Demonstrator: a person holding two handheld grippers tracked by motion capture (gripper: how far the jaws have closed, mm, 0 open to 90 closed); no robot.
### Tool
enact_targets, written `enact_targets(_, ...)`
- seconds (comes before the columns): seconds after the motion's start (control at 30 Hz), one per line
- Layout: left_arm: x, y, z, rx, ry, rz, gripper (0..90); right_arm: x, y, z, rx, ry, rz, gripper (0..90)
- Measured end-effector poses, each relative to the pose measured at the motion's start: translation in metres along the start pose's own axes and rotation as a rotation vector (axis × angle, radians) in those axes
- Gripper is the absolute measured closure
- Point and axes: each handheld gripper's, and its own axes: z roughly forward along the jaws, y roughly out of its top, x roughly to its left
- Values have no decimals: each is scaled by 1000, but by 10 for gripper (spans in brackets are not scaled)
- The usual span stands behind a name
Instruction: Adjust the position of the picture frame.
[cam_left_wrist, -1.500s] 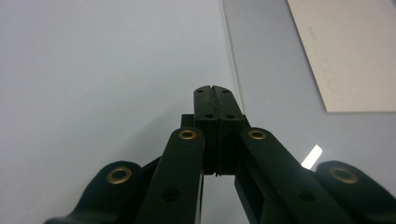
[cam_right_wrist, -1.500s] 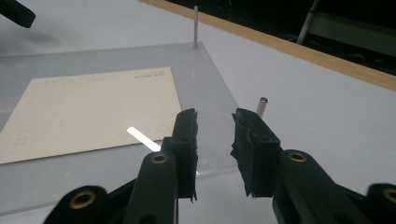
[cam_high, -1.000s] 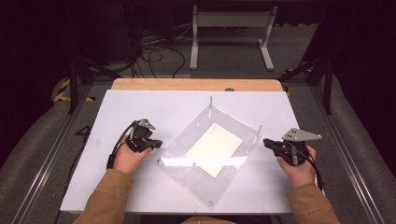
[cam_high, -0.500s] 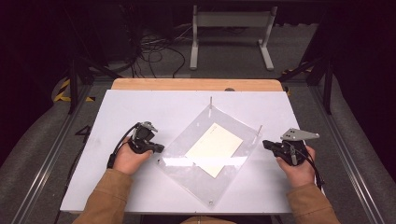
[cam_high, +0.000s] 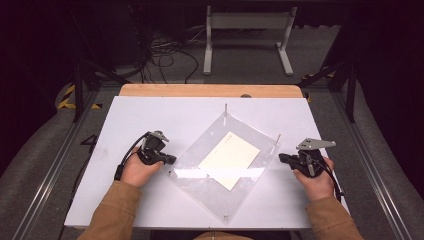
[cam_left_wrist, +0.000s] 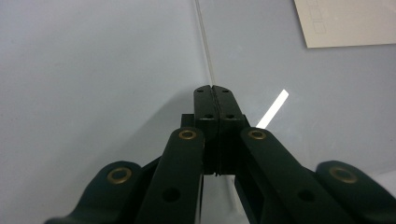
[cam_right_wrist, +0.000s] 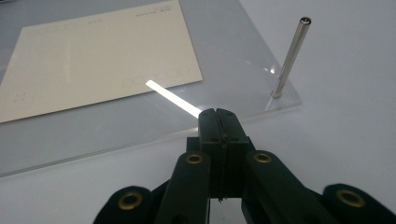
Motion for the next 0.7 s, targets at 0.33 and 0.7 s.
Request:
enact_targets(0.33, 0, 0, -1, 2, 0, 0, 898, 3, 2, 23, 97, 12, 7, 896)
enact_targets(0.7, 2, -4, -5, -7, -1, -12, 897, 2, 3, 38, 139, 7, 11, 898)
